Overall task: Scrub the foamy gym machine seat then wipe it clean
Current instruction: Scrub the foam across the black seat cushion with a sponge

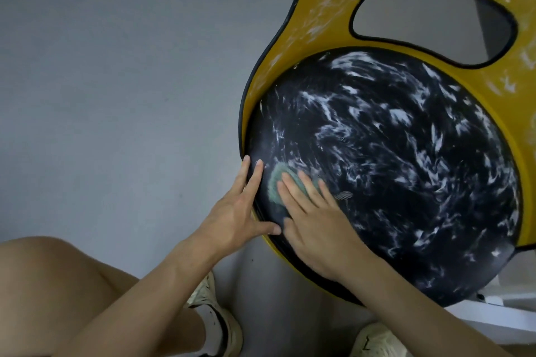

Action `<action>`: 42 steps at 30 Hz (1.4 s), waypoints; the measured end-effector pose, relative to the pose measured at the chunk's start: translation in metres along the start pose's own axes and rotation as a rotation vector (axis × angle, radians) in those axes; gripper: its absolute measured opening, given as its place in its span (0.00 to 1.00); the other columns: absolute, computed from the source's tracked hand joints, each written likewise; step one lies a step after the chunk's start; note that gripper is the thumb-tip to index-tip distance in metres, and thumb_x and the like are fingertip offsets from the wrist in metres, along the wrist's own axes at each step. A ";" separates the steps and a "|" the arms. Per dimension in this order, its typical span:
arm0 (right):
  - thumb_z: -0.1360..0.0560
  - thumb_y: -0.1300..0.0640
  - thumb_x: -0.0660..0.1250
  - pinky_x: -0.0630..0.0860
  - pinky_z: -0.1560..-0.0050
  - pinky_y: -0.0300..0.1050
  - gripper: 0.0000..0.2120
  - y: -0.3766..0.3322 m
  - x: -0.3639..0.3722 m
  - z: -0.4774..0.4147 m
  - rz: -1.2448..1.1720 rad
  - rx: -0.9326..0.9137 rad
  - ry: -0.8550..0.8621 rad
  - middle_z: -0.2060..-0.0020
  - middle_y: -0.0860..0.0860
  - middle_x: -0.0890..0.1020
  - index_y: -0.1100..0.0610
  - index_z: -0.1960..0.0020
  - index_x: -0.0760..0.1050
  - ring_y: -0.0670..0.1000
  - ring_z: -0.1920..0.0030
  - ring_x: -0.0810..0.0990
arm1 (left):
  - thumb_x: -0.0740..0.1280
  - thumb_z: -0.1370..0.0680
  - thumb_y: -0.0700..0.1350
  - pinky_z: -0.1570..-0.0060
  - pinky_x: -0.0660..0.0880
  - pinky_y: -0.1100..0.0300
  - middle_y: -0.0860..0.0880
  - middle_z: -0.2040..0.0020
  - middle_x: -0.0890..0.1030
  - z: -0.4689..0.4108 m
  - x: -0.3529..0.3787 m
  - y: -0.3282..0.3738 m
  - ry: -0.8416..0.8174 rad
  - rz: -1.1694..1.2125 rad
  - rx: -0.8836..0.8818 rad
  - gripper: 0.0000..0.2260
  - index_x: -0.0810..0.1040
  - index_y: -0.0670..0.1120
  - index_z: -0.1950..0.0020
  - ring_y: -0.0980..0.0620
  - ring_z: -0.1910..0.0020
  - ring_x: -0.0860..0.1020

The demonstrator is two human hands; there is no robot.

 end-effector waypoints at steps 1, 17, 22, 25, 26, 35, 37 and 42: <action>0.17 0.47 0.48 0.48 0.22 0.58 0.31 0.002 0.005 0.021 0.024 -0.008 0.016 0.18 0.53 0.52 0.57 0.17 0.51 0.55 0.18 0.46 | 0.77 0.30 0.60 0.28 0.64 0.59 0.61 0.22 0.28 0.000 0.000 -0.001 -0.008 0.000 -0.006 0.57 0.35 0.59 0.19 0.53 0.20 0.55; 0.18 0.47 0.53 0.53 0.24 0.59 0.31 -0.002 0.015 0.057 0.063 0.007 0.056 0.19 0.53 0.59 0.58 0.18 0.58 0.56 0.19 0.54 | 0.76 0.30 0.62 0.27 0.64 0.57 0.62 0.22 0.28 -0.003 0.004 -0.004 0.021 -0.009 0.010 0.56 0.34 0.61 0.20 0.54 0.20 0.53; 0.18 0.46 0.51 0.52 0.23 0.60 0.31 0.001 0.010 0.027 0.059 0.007 0.047 0.19 0.54 0.58 0.59 0.19 0.58 0.57 0.19 0.54 | 0.77 0.30 0.61 0.28 0.64 0.59 0.62 0.22 0.28 -0.004 0.004 -0.004 0.027 -0.007 0.014 0.57 0.34 0.60 0.20 0.55 0.20 0.53; 0.20 0.45 0.39 0.40 0.20 0.59 0.34 -0.002 -0.005 -0.041 0.003 0.078 0.026 0.17 0.53 0.46 0.57 0.17 0.45 0.56 0.18 0.41 | 0.77 0.30 0.61 0.28 0.63 0.60 0.62 0.22 0.28 -0.003 0.004 -0.004 0.023 0.006 0.012 0.57 0.35 0.59 0.19 0.55 0.20 0.52; 0.20 0.45 0.37 0.39 0.20 0.59 0.34 -0.001 -0.008 -0.049 -0.006 0.099 0.014 0.17 0.53 0.43 0.57 0.17 0.42 0.55 0.18 0.38 | 0.77 0.30 0.61 0.28 0.63 0.60 0.62 0.22 0.28 -0.003 0.004 -0.004 0.020 0.003 0.016 0.57 0.35 0.59 0.19 0.55 0.20 0.52; 0.19 0.48 0.53 0.56 0.25 0.62 0.30 0.010 0.022 0.058 0.042 0.028 0.024 0.19 0.54 0.59 0.59 0.20 0.61 0.57 0.18 0.53 | 0.77 0.30 0.61 0.28 0.64 0.59 0.61 0.23 0.25 -0.008 0.005 -0.003 -0.010 -0.007 -0.023 0.59 0.32 0.59 0.20 0.53 0.20 0.53; 0.18 0.48 0.50 0.53 0.23 0.62 0.30 0.008 0.016 0.026 0.039 0.018 0.031 0.19 0.55 0.57 0.60 0.19 0.58 0.57 0.18 0.51 | 0.77 0.30 0.61 0.29 0.63 0.61 0.60 0.23 0.26 -0.008 0.004 -0.002 -0.009 -0.012 -0.017 0.59 0.32 0.59 0.20 0.53 0.20 0.52; 0.17 0.44 0.37 0.41 0.19 0.59 0.32 0.008 -0.006 -0.045 -0.032 0.114 -0.015 0.17 0.52 0.44 0.57 0.17 0.43 0.53 0.18 0.37 | 0.78 0.31 0.60 0.29 0.62 0.63 0.60 0.22 0.26 -0.007 0.001 0.000 -0.005 -0.009 0.002 0.58 0.34 0.58 0.19 0.55 0.19 0.50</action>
Point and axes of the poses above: each hand's wrist, its own z-axis away from the middle knuckle, its own x-axis out of the palm, y = z × x, the point moved 3 cm from there along -z, towards the middle knuckle
